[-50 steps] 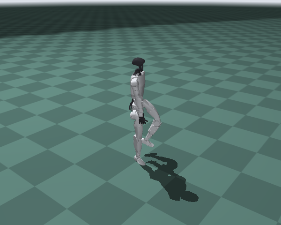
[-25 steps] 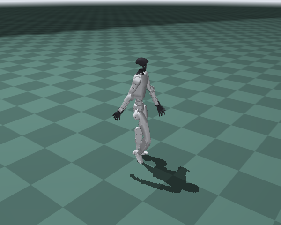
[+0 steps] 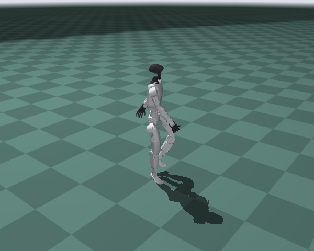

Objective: In place motions

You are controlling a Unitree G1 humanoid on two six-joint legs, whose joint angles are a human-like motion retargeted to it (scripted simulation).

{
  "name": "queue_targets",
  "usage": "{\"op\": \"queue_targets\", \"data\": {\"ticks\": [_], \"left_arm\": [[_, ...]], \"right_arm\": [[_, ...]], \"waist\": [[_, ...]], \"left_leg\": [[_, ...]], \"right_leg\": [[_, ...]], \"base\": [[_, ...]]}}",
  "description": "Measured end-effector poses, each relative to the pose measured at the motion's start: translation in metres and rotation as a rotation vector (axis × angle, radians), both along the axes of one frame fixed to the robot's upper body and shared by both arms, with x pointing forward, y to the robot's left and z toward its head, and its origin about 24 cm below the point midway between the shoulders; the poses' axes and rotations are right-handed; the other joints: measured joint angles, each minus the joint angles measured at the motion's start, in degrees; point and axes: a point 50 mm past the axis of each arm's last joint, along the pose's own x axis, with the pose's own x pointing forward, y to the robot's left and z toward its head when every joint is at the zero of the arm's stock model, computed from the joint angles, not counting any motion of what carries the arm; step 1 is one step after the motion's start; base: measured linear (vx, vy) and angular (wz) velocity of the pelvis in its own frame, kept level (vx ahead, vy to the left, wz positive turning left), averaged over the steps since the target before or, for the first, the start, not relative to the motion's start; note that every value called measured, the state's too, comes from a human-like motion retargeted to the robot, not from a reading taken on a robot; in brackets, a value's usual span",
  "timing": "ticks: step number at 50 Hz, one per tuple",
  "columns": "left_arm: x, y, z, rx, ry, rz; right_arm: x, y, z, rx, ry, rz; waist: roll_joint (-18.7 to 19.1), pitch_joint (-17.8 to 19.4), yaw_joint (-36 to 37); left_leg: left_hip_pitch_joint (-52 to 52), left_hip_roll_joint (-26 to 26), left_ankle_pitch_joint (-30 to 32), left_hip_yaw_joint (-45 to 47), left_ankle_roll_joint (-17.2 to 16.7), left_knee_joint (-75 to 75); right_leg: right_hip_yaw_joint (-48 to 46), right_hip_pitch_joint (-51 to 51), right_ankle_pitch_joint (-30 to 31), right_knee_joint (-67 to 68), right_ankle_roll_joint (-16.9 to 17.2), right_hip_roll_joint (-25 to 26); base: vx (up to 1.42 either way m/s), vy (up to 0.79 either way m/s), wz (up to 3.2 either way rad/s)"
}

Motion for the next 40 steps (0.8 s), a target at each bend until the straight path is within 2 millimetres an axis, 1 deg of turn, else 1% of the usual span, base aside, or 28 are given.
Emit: {"op": "queue_targets", "data": {"ticks": [1, 2, 3, 5, 8, 10, 12, 13, 15, 17, 18, 19, 20, 22, 23, 24, 25, 26, 27, 28, 29, 30, 32, 33, 35, 37, 38, 40], "left_arm": [[-0.017, 0.01, 0.011, 0.016, 0.043, 0.019], [-0.03, 0.018, 0.02, 0.039, 0.08, 0.032], [-0.035, 0.024, 0.025, 0.074, 0.109, 0.035], [-0.031, 0.027, 0.024, 0.139, 0.117, 0.039], [-0.012, 0.014, 0.009, 0.091, 0.017, 0.107], [0.008, 0.006, -0.002, 0.025, -0.051, 0.085], [0.034, 0.001, -0.012, -0.012, -0.104, 0.006], [0.047, -0.002, -0.017, -0.02, -0.125, -0.044], [0.076, -0.01, -0.026, -0.023, -0.178, -0.152], [0.115, -0.025, -0.036, -0.034, -0.269, -0.248], [0.137, -0.037, -0.04, -0.054, -0.325, -0.286], [0.161, -0.051, -0.042, -0.087, -0.393, -0.309], [0.186, -0.065, -0.043, -0.127, -0.465, -0.324], [0.258, -0.092, -0.035, -0.208, -0.675, -0.374], [0.292, -0.101, -0.026, -0.243, -0.784, -0.405], [0.323, -0.108, -0.015, -0.275, -0.881, -0.441], [0.351, -0.114, -0.002, -0.308, -0.972, -0.482], [0.377, -0.114, 0.012, -0.322, -1.052, -0.543], [0.399, -0.114, 0.025, -0.328, -1.122, -0.603], [0.413, -0.112, 0.036, -0.315, -1.175, -0.658], [0.422, -0.113, 0.043, -0.308, -1.212, -0.696], [0.427, -0.116, 0.048, -0.305, -1.241, -0.727], [0.426, -0.128, 0.048, -0.325, -1.275, -0.687], [0.422, -0.132, 0.045, -0.342, -1.278, -0.652], [0.411, -0.131, 0.037, -0.353, -1.253, -0.614], [0.391, -0.117, 0.022, -0.32, -1.179, -0.602], [0.375, -0.109, 0.012, -0.294, -1.121, -0.584], [0.329, -0.095, -0.012, -0.249, -0.96, -0.506]], "right_arm": [[0.017, 0.001, 0.013, -0.008, -0.087, 0.046], [0.032, 0.001, 0.025, -0.023, -0.167, 0.085], [0.043, 0.0, 0.034, -0.047, -0.233, 0.106], [0.055, -0.005, 0.044, -0.104, -0.308, 0.071], [0.047, 0.001, 0.036, -0.051, -0.303, -0.057], [0.031, 0.003, 0.023, 0.008, -0.249, -0.095], [-0.003, -0.003, -0.002, 0.0, -0.115, -0.101], [-0.027, -0.008, -0.016, -0.021, -0.026, -0.102], [-0.085, -0.019, -0.044, -0.085, 0.169, -0.119], [-0.151, -0.033, -0.062, -0.154, 0.393, -0.163], [-0.187, -0.041, -0.066, -0.189, 0.516, -0.193], [-0.219, -0.048, -0.066, -0.218, 0.638, -0.224], [-0.25, -0.054, -0.063, -0.243, 0.76, -0.255], [-0.287, -0.07, -0.055, -0.284, 0.912, -0.378], [-0.303, -0.079, -0.05, -0.314, 0.962, -0.458], [-0.323, -0.087, -0.044, -0.344, 1.017, -0.54], [-0.344, -0.095, -0.037, -0.375, 1.073, -0.623], [-0.361, -0.1, -0.03, -0.391, 1.129, -0.7], [-0.377, -0.103, -0.022, -0.411, 1.181, -0.77], [-0.39, -0.104, -0.016, -0.438, 1.225, -0.826], [-0.401, -0.103, -0.011, -0.472, 1.251, -0.888], [-0.412, -0.101, -0.007, -0.511, 1.27, -0.953], [-0.421, -0.093, -0.007, -0.56, 1.238, -1.067], [-0.421, -0.089, -0.009, -0.563, 1.215, -1.11], [-0.416, -0.087, -0.013, -0.543, 1.181, -1.163], [-0.404, -0.085, -0.019, -0.5, 1.17, -1.168], [-0.394, -0.084, -0.023, -0.465, 1.158, -1.153], [-0.369, -0.081, -0.033, -0.396, 1.118, -1.097]], "waist": [[-1.11, 0.07, 0.95], [-1.99, 0.06, 1.76], [-2.39, -0.08, 2.3], [-2.49, -0.47, 3.05], [-2.2, -0.87, 1.79], [-1.91, -1.42, 1.29], [-1.58, -2.34, 0.68], [-1.36, -3.01, 0.18], [-0.68, -4.1, -0.74], [1.07, -4.4, -1.1], [2.53, -4.16, -1.69], [3.89, -3.62, -2.4], [5.2, -2.93, -3.18], [4.82, -1.35, -5.19], [4.41, -0.27, -6.72], [4.46, 0.3, -9.24], [4.74, 0.61, -12.26], [4.87, 1.07, -14.49], [4.9, 1.47, -16.42], [4.69, 1.72, -17.73], [4.51, 1.95, -17.73], [4.34, 2.16, -17.07], [3.92, 2.03, -14.01], [3.63, 1.71, -12.79], [3.47, 0.51, -11.36], [4.28, -0.77, -10.3], [4.9, -1.24, -9.61], [6.38, -1.62, -8.8]], "left_leg": [[-2.8, 0.45, -1.85, 0.7, 0.41, 4.61], [-5.36, 1.03, -3.63, 1.51, 1.26, 8.58], [-7.42, 1.86, -5.23, 2.55, 2.98, 11.26], [-11.14, 3.19, -7.58, 3.29, 5.11, 14.65], [-11.46, 3.19, -8.24, 2.07, 4.6, 14.11], [-8.21, 2.76, -7.69, 1.93, 3.52, 9.97], [-2.37, 1.12, -6.22, 1.44, 2.0, 1.75], [1.54, -0.2, -5.01, 0.66, 1.1, -4.05], [11.11, -2.79, -1.44, -0.92, -0.45, -18.95], [21.27, -4.33, -6.76, -3.94, -2.73, -35.39], [27.05, -4.08, -11.25, -3.7, -3.04, -42.12], [31.07, -3.79, -12.76, -3.29, -2.18, -47.78], [34.22, -3.48, -12.78, -2.78, -0.75, -52.9], [34.25, -5.09, -11.92, -2.19, 0.01, -57.68], [33.52, -6.13, -12.02, -1.69, 0.22, -58.18], [33.14, -6.96, -11.87, -2.36, 0.52, -58.78], [32.93, -7.68, -11.57, -3.61, 0.86, -59.43], [32.63, -7.9, -11.59, -4.04, 1.08, -59.16], [32.29, -8.14, -11.49, -4.66, 1.41, -58.88], [31.88, -8.43, -11.19, -5.66, 1.97, -58.59], [31.81, -8.34, -10.93, -5.8, 2.14, -58.31], [31.91, -8.05, -10.7, -5.51, 2.12, -58.05], [32.05, -7.22, -10.22, -3.78, 1.68, -57.88], [32.12, -7.04, -10.03, -3.01, 1.48, -57.92], [32.1, -6.82, -9.83, -1.65, 0.99, -58.07], [32.17, -6.09, -10.12, -0.31, 0.3, -57.95], [32.25, -5.44, -10.52, 0.45, -0.11, -57.58], [32.28, -3.63, -11.36, 1.03, -0.83, -55.49]], "right_leg": [[0.07, 0.02, -0.26, 0.47, -0.5, -0.94], [0.0, -0.11, -0.54, 0.95, -0.96, -1.68], [-0.34, -0.53, -0.87, 1.45, -1.36, -2.02], [-0.99, -1.72, -1.24, 2.31, -1.63, -2.36], [-2.31, -1.06, -1.33, 1.94, -1.71, -1.89], [-2.74, -0.44, -1.69, 1.54, -1.48, -1.42], [-3.28, 0.43, -2.32, 1.43, -0.97, -0.95], [-3.82, 1.14, -2.69, 1.53, -0.72, -0.55], [-4.77, 2.67, -3.78, 2.48, -0.56, 0.75], [-4.73, 2.73, -4.65, 6.13, -1.75, 2.95], [-4.96, 2.49, -4.67, 9.45, -2.62, 3.92], [-5.2, 1.45, -2.28, 14.41, -3.78, 4.02], [-5.45, 0.02, 1.3, 20.19, -5.09, 3.69], [-2.17, -11.41, 10.08, 42.76, -5.97, -5.88], [-0.34, -16.77, 12.25, 51.39, -7.66, -10.4], [1.79, -21.3, 11.31, 57.87, -8.7, -13.16], [4.08, -25.43, 8.8, 63.27, -9.42, -15.04], [4.57, -27.82, 6.38, 67.44, -9.77, -18.33], [5.21, -29.97, 4.51, 70.88, -10.17, -20.8], [6.11, -31.66, 3.73, 72.85, -10.65, -21.64], [7.16, -32.74, 3.48, 73.8, -10.72, -21.49], [8.3, -33.52, 3.5, 74.24, -10.6, -20.84], [8.96, -32.59, 3.46, 72.44, -9.97, -18.8], [8.57, -31.38, 3.59, 70.74, -9.74, -17.76], [7.2, -27.82, 4.27, 65.5, -8.71, -15.17], [6.15, -22.67, 5.0, 57.11, -6.97, -10.57], [5.93, -19.6, 5.29, 51.9, -5.86, -7.75], [4.44, -11.79, 5.86, 39.26, -3.56, -2.48]], "base": [[0.14, -0.13, 0.2], [0.17, -0.07, 0.23], [0.01, -0.03, 0.35], [-0.12, 0.02, 0.42], [0.05, 0.0, 0.3], [0.13, 0.04, 0.11], [0.2, 0.1, 0.12], [0.31, 0.08, 0.17], [0.36, 0.04, 0.06], [0.3, 0.08, -0.19], [0.24, 0.06, -0.23], [0.21, 0.06, -0.34], [0.02, 0.08, -0.51], [-0.25, 0.16, -0.52], [-0.29, 0.25, -0.15], [-0.22, 0.24, 0.36], [-0.15, 0.14, 0.85], [-0.1, 0.09, 0.94], [-0.05, 0.02, 0.7], [-0.01, -0.03, 0.35], [0.03, -0.07, 0.02], [0.03, -0.09, -0.35], [0.03, -0.11, -0.65], [0.06, -0.12, -0.67], [0.09, -0.08, -0.6], [0.07, -0.03, -0.62], [0.06, 0.02, -0.56], [0.03, 0.02, -0.2]]}}
